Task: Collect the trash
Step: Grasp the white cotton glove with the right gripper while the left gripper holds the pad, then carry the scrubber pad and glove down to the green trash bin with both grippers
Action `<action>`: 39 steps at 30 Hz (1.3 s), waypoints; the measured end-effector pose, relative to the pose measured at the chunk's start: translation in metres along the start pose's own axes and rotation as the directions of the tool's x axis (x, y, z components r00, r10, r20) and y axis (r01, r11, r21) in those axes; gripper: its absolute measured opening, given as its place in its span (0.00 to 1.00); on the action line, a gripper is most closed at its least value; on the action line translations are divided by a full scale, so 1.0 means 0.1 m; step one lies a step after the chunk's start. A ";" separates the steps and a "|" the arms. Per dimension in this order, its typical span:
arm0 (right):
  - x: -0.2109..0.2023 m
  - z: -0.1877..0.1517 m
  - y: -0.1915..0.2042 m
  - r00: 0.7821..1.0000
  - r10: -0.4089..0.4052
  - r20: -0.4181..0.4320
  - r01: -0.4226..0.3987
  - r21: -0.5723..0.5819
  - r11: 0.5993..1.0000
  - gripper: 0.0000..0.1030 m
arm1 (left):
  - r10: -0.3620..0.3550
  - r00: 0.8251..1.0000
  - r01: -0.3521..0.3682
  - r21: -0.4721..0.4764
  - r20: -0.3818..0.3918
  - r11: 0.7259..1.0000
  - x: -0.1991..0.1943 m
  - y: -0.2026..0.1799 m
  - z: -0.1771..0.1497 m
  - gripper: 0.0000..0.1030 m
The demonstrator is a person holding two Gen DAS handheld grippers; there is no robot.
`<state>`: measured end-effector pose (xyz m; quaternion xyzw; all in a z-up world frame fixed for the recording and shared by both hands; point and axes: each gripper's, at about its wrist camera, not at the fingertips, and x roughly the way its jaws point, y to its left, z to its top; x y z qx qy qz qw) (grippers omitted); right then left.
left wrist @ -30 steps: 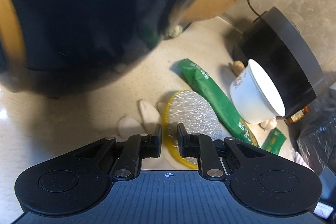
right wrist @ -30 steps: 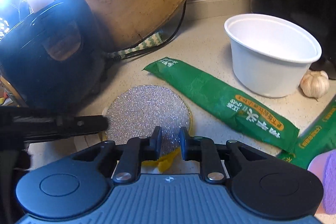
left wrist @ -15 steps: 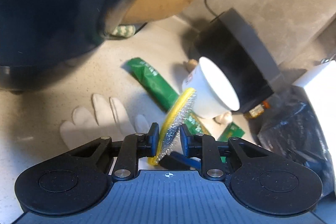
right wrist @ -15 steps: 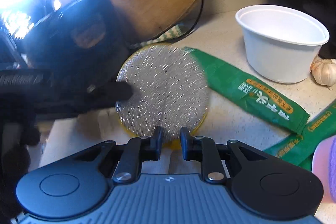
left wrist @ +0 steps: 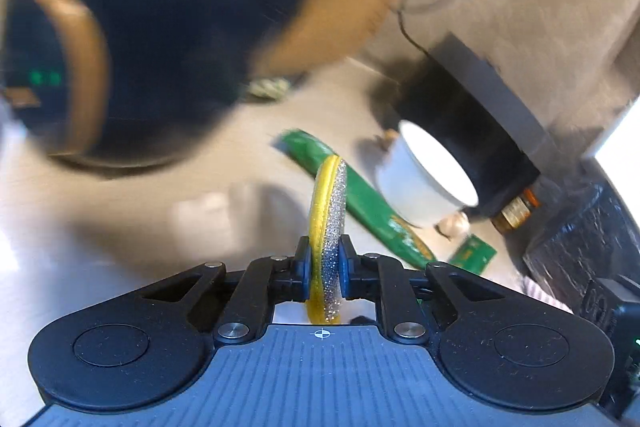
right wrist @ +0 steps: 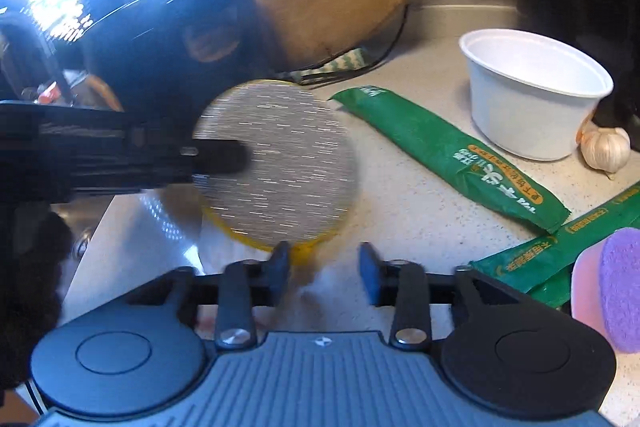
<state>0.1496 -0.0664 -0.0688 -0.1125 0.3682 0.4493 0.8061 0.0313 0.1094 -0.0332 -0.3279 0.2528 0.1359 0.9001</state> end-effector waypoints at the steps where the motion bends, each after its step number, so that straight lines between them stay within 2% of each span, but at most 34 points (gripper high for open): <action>1: 0.01 0.00 0.05 1.000 -0.005 -0.001 0.005 -0.021 1.000 0.55 | 0.016 1.000 -0.015 -0.019 0.024 1.000 -0.14 0.06 -0.02 0.16; 4: 0.06 0.00 0.20 1.000 0.000 -0.002 0.000 -0.075 0.997 0.55 | 0.068 0.994 -0.062 -0.074 0.084 0.995 -0.56 0.26 -0.09 0.16; 7: 0.13 0.04 0.32 0.999 0.051 -0.013 -0.052 -0.092 0.994 0.58 | 0.121 0.985 -0.109 -0.099 0.123 0.989 -0.79 0.37 -0.10 0.16; 13: 0.34 0.07 0.62 0.998 0.041 -0.054 -0.049 -0.143 0.989 0.66 | 0.159 0.979 -0.146 -0.102 0.128 0.984 -0.90 0.40 -0.12 0.16; 17: 0.39 0.01 0.81 0.998 -0.024 -0.060 0.009 -0.240 0.971 0.67 | 0.156 0.981 -0.144 -0.109 0.115 0.984 -0.91 0.45 -0.11 0.16; 18: 0.38 0.02 0.83 0.998 -0.035 -0.059 0.020 -0.246 0.969 0.53 | 0.154 0.981 -0.142 -0.107 0.114 0.984 -0.91 0.45 -0.12 0.16; 19: 0.36 0.04 0.83 0.997 -0.041 -0.061 0.024 -0.251 0.968 0.22 | 0.152 0.982 -0.140 -0.104 0.113 0.985 -0.89 0.44 -0.11 0.16; 20: 0.35 0.08 0.82 0.996 -0.050 -0.069 0.031 -0.257 0.966 0.08 | 0.146 0.983 -0.135 -0.099 0.112 0.986 -0.89 0.44 -0.10 0.16; 22: 0.22 0.21 0.74 0.996 -0.090 -0.016 0.085 -0.198 0.977 0.08 | 0.128 0.986 -0.119 -0.085 0.111 0.989 -0.88 0.42 -0.10 0.16; 23: 0.08 0.29 0.69 0.997 -0.070 0.016 0.072 -0.146 0.987 0.08 | 0.118 0.987 -0.111 -0.073 0.108 0.991 -0.88 0.40 -0.08 0.16; 25: -0.25 0.44 0.57 0.994 0.075 0.077 -0.072 -0.039 0.997 0.08 | 0.102 0.989 -0.098 -0.046 0.103 0.994 -0.86 0.37 -0.06 0.16; 26: -0.37 0.49 0.54 0.990 0.094 0.106 -0.094 -0.003 0.996 0.08 | 0.094 0.991 -0.091 -0.035 0.097 0.995 -0.84 0.35 -0.05 0.16; 27: -0.43 0.52 0.53 0.990 0.056 0.129 -0.059 0.016 0.998 0.08 | 0.084 0.992 -0.082 -0.026 0.091 0.996 -0.81 0.33 -0.04 0.16; 29: -0.43 0.50 0.52 0.986 -0.084 0.141 0.081 0.026 0.996 0.08 | 0.061 0.995 -0.061 -0.007 0.076 0.998 -0.76 0.30 -0.03 0.16; 30: -0.42 0.46 0.48 0.985 -0.114 0.132 0.109 0.045 0.993 0.08 | 0.051 0.996 -0.052 0.004 0.068 0.999 -0.75 0.28 -0.02 0.16; 33: -0.48 0.32 0.41 0.992 -0.070 0.108 0.057 0.116 0.992 0.08 | 0.027 0.999 -0.028 0.042 0.040 0.999 -0.68 0.23 -0.01 0.16; 36: -0.61 0.20 0.39 0.988 -0.101 0.117 0.082 0.162 0.983 0.08 | -0.008 1.000 0.008 0.074 0.006 0.997 -0.59 0.16 0.02 0.16; 39: -0.84 0.04 0.27 0.982 -0.136 0.133 0.095 0.272 0.957 0.08 | -0.047 0.998 0.051 0.130 -0.032 0.990 -0.49 0.03 0.03 0.16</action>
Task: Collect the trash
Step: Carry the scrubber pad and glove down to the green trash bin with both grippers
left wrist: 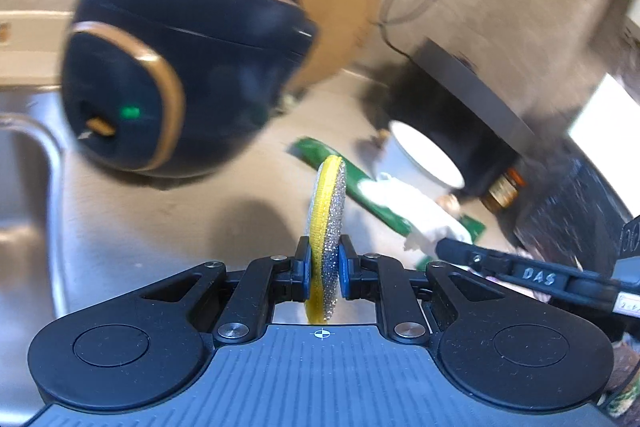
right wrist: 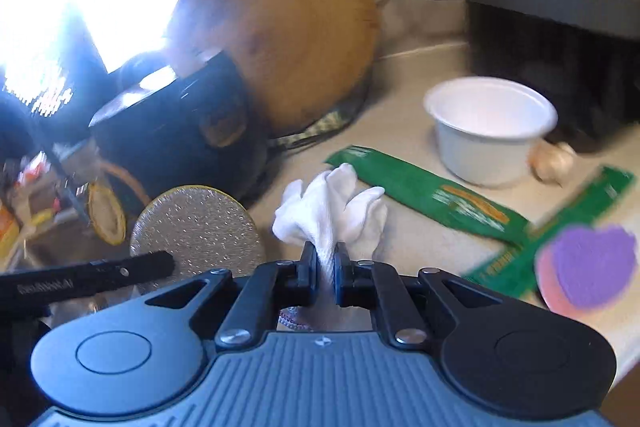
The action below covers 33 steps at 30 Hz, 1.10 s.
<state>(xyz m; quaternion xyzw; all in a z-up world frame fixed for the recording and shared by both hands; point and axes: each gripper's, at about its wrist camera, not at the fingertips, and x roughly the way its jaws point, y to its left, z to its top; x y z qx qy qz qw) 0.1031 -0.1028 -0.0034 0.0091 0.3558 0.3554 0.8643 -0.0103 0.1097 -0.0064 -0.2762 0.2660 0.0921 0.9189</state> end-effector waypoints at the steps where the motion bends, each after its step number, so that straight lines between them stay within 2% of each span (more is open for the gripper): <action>1: -0.09 -0.01 -0.07 1.000 -0.016 0.012 0.016 0.036 0.999 0.08 | -0.021 1.000 0.021 0.022 -0.012 1.000 0.04 -0.05 0.00 0.16; 4: -0.36 -0.10 -0.21 0.992 -0.106 0.062 0.099 0.108 0.989 0.08 | -0.108 0.993 0.112 0.078 -0.053 0.991 0.15 -0.25 -0.02 0.16; 8: -0.86 -0.28 -0.42 0.964 -0.239 0.113 0.219 0.160 0.962 0.08 | -0.213 0.971 0.227 0.132 -0.107 0.965 0.27 -0.64 -0.11 0.16; 13: -1.40 -0.58 -0.84 0.912 -0.386 0.141 0.345 0.250 0.905 0.08 | -0.333 0.917 0.374 0.184 -0.218 0.909 0.35 -1.21 -0.36 0.16; 17: -1.74 -0.96 -1.15 0.879 -0.465 0.106 0.418 0.301 0.857 0.08 | -0.368 0.855 0.441 0.139 -0.367 0.887 0.62 -1.65 -0.76 0.16; 19: -1.91 -1.22 -1.28 0.854 -0.516 0.069 0.478 0.291 0.829 0.08 | -0.343 0.824 0.434 0.115 -0.450 0.893 0.79 -1.86 -1.05 0.16; 21: -2.06 -1.50 -1.44 0.832 -0.554 0.023 0.525 0.288 0.801 0.08 | -0.307 0.787 0.422 0.105 -0.535 0.900 0.95 -2.05 -1.40 0.16; 24: -2.20 -1.96 -1.85 0.830 -0.549 -0.097 0.542 0.367 0.756 0.09 | -0.223 0.750 0.365 0.109 -0.622 0.924 1.16 -2.17 -1.89 0.16; 26: -2.24 -2.22 -2.05 0.830 -0.534 -0.160 0.549 0.402 0.733 0.09 | -0.167 0.742 0.321 0.125 -0.649 0.939 1.31 -2.21 -2.17 0.16; 29: -2.26 -2.42 -2.21 0.836 -0.511 -0.203 0.547 0.402 0.735 0.09 | -0.061 0.758 0.242 0.193 -0.650 0.951 1.61 -2.20 -2.51 0.17; 30: -2.25 -2.46 -2.23 0.838 -0.505 -0.205 0.544 0.391 0.743 0.09 | -0.027 0.755 0.203 0.195 -0.655 0.960 1.75 -2.15 -2.63 0.17; 33: -2.21 -2.53 -2.23 0.841 -0.499 -0.211 0.541 0.359 0.761 0.08 | 0.012 0.703 0.126 0.141 -0.711 0.982 2.18 -1.90 -2.98 0.21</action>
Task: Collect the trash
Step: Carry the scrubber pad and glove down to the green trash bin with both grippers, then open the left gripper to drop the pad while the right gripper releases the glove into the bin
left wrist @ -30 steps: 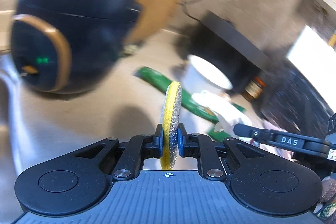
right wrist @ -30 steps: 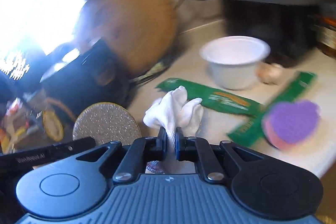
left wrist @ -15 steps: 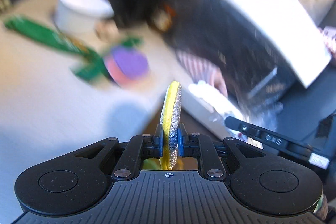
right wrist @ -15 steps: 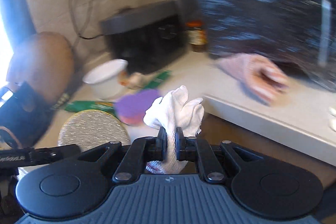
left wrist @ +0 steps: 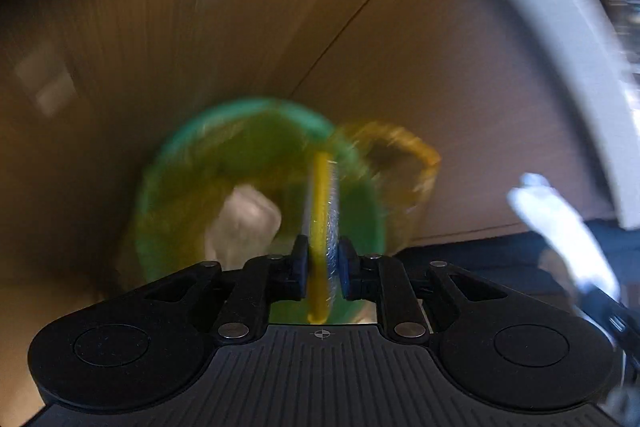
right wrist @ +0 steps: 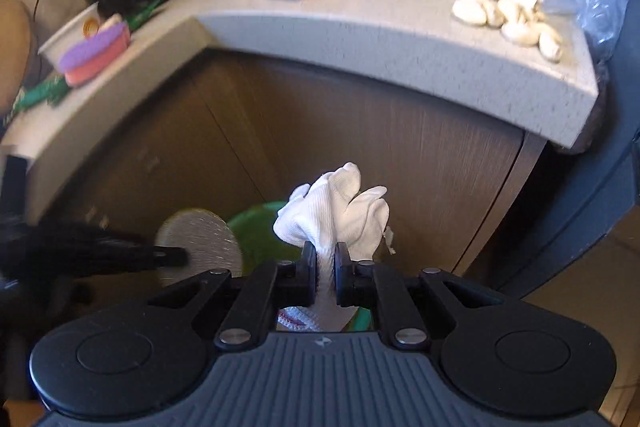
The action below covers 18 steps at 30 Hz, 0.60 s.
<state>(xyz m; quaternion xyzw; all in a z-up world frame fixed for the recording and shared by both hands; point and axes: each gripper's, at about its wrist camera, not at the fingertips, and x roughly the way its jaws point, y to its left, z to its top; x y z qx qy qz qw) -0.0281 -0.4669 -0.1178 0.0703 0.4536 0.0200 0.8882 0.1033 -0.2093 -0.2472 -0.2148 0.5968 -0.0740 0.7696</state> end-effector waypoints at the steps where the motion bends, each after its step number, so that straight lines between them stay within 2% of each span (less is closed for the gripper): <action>1: 0.01 -0.01 0.00 1.000 0.006 -0.006 -0.006 -0.004 1.000 0.09 | 0.024 1.000 -0.024 -0.023 -0.010 0.999 0.11 0.06 -0.02 0.21; 3: -0.02 0.01 0.05 0.999 0.019 -0.026 -0.019 -0.026 0.999 0.08 | 0.051 0.999 -0.051 -0.071 0.002 0.996 0.15 0.15 -0.07 0.21; 6: 0.01 0.06 0.09 0.997 0.059 -0.057 -0.062 -0.060 0.996 0.09 | 0.032 0.999 -0.028 -0.113 0.030 0.993 0.05 0.16 -0.09 0.21; 12: 0.39 0.19 0.28 0.970 0.194 -0.145 -0.206 -0.069 0.976 0.10 | 0.027 0.992 -0.016 -0.087 0.120 0.996 -0.43 0.13 -0.15 0.21; 14: 0.54 0.23 0.39 0.959 0.213 -0.188 -0.231 -0.081 0.970 0.12 | 0.018 0.990 -0.007 -0.081 0.142 0.997 -0.60 0.15 -0.21 0.21; 18: 0.70 0.30 0.58 0.957 0.210 -0.203 -0.236 -0.119 0.964 0.31 | 0.002 0.984 0.010 -0.065 0.177 0.998 -0.88 0.17 -0.31 0.21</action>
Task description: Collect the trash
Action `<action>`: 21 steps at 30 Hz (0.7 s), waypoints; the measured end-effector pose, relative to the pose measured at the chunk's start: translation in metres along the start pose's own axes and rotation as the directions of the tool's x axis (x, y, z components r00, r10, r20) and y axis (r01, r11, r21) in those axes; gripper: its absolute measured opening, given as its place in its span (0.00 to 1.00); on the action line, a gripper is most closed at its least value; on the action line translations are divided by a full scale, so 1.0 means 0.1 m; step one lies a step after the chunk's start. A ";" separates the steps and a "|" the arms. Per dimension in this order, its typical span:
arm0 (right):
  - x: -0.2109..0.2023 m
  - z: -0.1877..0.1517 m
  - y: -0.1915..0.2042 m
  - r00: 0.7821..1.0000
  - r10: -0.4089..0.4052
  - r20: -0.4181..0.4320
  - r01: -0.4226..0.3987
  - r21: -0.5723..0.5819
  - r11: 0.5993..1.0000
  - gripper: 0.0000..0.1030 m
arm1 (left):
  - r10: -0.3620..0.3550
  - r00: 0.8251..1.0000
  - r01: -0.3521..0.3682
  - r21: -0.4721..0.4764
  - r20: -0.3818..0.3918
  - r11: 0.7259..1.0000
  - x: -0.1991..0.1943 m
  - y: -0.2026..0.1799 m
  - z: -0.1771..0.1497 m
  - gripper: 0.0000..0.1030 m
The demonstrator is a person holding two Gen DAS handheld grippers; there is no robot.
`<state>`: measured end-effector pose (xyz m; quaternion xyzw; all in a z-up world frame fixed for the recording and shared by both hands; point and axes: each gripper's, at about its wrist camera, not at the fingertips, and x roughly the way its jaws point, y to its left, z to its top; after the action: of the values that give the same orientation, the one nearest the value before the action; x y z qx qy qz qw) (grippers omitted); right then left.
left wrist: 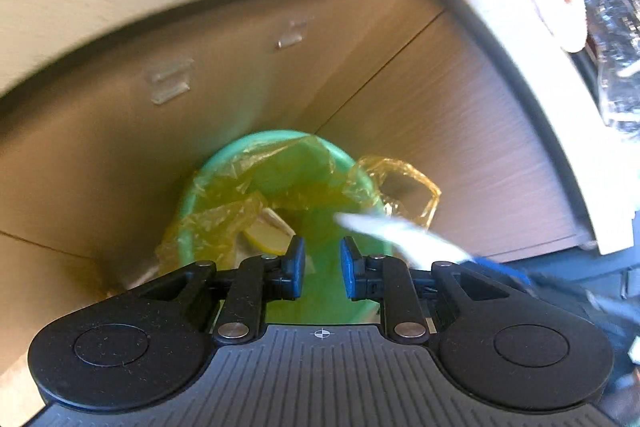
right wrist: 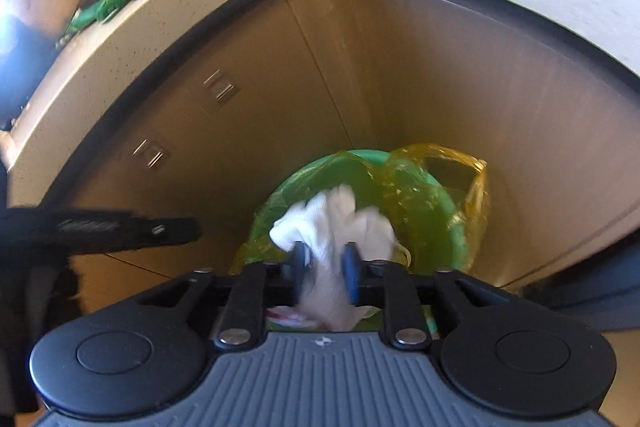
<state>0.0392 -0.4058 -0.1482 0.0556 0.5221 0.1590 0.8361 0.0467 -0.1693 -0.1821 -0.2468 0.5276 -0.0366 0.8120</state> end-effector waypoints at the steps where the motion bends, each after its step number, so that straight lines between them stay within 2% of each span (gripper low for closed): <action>1: 0.01 0.03 0.02 1.000 0.001 0.006 -0.001 -0.006 1.000 0.34 | -0.010 1.000 0.010 -0.003 0.013 1.000 -0.08 0.02 -0.01 0.21; 8: 0.01 0.24 0.12 0.998 -0.037 0.052 0.037 -0.010 0.999 0.36 | -0.099 0.989 0.098 0.017 0.113 0.995 -0.54 0.03 0.05 0.21; 10: -0.05 0.34 0.16 0.996 -0.044 0.078 0.045 -0.004 0.999 0.36 | -0.136 0.978 0.131 0.043 0.156 0.991 -0.71 -0.01 0.11 0.21; 13: -0.19 0.55 0.32 0.987 -0.039 0.153 0.041 -0.009 0.999 0.36 | -0.197 0.953 0.180 0.092 0.230 0.979 -1.05 -0.02 0.26 0.21; 17: -0.44 0.87 0.67 0.959 0.002 0.282 0.008 -0.034 0.999 0.38 | -0.164 0.919 0.135 0.106 0.359 0.985 -1.47 0.14 0.56 0.21; 19: -0.51 1.00 0.90 0.944 0.012 0.331 0.008 -0.058 0.998 0.49 | -0.125 0.908 0.100 0.081 0.400 0.992 -1.63 0.31 0.74 0.21; 21: -0.51 1.10 1.15 0.931 0.009 0.365 0.021 -0.079 0.997 0.56 | -0.096 0.906 0.077 0.062 0.412 0.995 -1.75 0.51 0.92 0.21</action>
<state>0.0928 -0.3056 -0.0250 0.0488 0.3508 0.1645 0.9206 0.0397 -0.0355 -0.0282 -0.2538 0.3309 -0.0312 0.9083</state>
